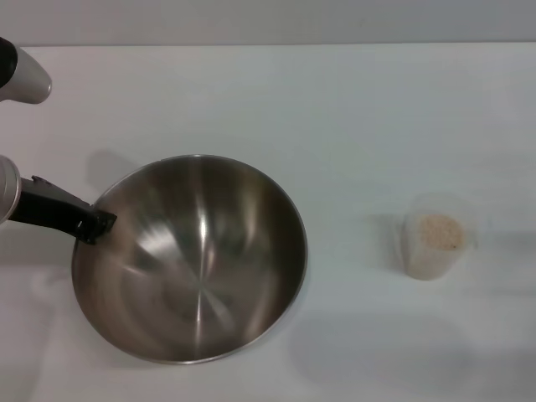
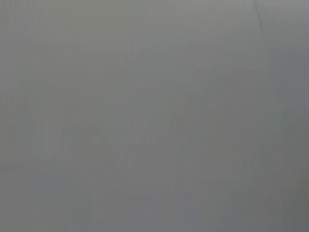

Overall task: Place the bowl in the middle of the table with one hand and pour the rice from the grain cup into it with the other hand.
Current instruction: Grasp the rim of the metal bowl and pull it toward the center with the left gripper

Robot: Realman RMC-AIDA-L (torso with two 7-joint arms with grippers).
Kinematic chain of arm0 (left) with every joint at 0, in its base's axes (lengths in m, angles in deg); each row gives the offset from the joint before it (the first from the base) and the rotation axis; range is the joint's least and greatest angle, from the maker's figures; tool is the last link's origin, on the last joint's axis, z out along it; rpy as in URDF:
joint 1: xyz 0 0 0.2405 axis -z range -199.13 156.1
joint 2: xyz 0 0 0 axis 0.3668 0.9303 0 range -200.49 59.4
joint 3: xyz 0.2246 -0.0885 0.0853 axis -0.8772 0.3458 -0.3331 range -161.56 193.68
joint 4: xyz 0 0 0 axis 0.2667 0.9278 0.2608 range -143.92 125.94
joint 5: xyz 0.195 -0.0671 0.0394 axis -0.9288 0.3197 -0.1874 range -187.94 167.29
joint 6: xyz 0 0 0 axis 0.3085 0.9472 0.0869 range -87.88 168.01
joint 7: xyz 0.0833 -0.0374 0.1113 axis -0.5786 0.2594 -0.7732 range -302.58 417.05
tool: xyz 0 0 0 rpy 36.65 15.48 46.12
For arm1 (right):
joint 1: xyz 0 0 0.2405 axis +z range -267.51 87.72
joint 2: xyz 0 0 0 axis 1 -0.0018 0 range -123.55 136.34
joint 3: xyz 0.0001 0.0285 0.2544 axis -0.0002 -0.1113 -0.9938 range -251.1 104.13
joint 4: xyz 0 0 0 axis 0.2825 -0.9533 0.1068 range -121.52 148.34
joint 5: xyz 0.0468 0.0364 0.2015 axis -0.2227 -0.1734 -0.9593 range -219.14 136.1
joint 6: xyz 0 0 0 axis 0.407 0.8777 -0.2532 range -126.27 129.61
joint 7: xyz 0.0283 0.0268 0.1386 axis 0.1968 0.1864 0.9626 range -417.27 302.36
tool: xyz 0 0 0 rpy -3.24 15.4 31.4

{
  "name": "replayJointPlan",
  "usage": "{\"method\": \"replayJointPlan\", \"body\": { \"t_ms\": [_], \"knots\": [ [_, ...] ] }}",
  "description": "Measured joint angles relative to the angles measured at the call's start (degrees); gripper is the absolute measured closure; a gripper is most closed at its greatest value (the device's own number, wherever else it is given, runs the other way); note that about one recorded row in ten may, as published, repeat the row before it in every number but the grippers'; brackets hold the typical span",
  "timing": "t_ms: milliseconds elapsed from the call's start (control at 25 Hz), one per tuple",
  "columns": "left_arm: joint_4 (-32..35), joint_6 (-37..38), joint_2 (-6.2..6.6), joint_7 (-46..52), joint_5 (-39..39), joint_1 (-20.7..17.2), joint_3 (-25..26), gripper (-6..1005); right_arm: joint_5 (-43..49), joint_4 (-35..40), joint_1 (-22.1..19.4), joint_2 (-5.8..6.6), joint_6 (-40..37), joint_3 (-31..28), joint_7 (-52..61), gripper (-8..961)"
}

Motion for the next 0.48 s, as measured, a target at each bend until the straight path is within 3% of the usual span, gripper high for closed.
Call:
{"method": "replayJointPlan", "body": {
  "t_ms": [480],
  "knots": [
    [6.1,-3.5,0.07,-5.1,7.3,5.6,8.1,914,0.0,0.0,0.0,0.00,-0.3,0.0,0.0,133]
  ]
}}
